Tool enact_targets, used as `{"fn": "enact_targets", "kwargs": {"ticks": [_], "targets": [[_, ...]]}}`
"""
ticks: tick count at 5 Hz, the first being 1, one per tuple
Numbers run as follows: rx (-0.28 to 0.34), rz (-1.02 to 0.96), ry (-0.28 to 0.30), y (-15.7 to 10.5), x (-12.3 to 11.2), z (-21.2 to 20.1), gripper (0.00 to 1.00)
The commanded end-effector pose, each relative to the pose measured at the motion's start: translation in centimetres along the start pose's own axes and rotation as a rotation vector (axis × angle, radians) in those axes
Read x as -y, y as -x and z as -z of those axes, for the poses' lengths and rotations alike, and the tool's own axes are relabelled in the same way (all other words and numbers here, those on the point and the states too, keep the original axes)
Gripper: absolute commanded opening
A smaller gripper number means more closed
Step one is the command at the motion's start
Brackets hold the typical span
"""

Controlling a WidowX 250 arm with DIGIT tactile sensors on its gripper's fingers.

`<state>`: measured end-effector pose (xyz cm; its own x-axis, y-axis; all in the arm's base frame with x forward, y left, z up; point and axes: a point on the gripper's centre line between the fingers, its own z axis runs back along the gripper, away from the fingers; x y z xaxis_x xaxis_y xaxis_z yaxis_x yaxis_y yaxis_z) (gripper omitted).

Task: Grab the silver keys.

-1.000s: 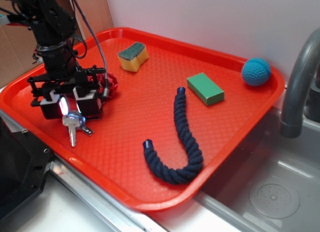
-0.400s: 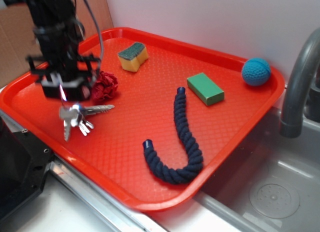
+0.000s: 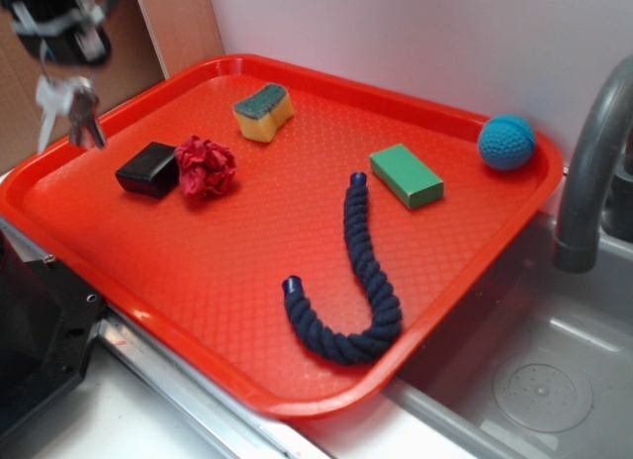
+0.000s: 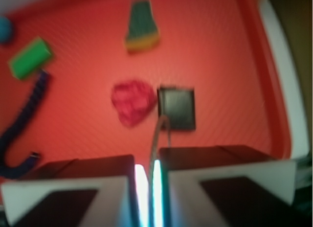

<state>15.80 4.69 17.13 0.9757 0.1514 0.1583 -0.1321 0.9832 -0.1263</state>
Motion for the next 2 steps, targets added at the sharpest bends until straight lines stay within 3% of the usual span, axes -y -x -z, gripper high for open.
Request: {"fn": "enact_targets", "kwargs": {"ticks": [1,2], "targets": [[0.042,0.11,-0.024,-0.47,0.99,-8.08,0.0],[0.024,0.115,-0.018,-0.1,1.64,-7.47,0.0]]}}
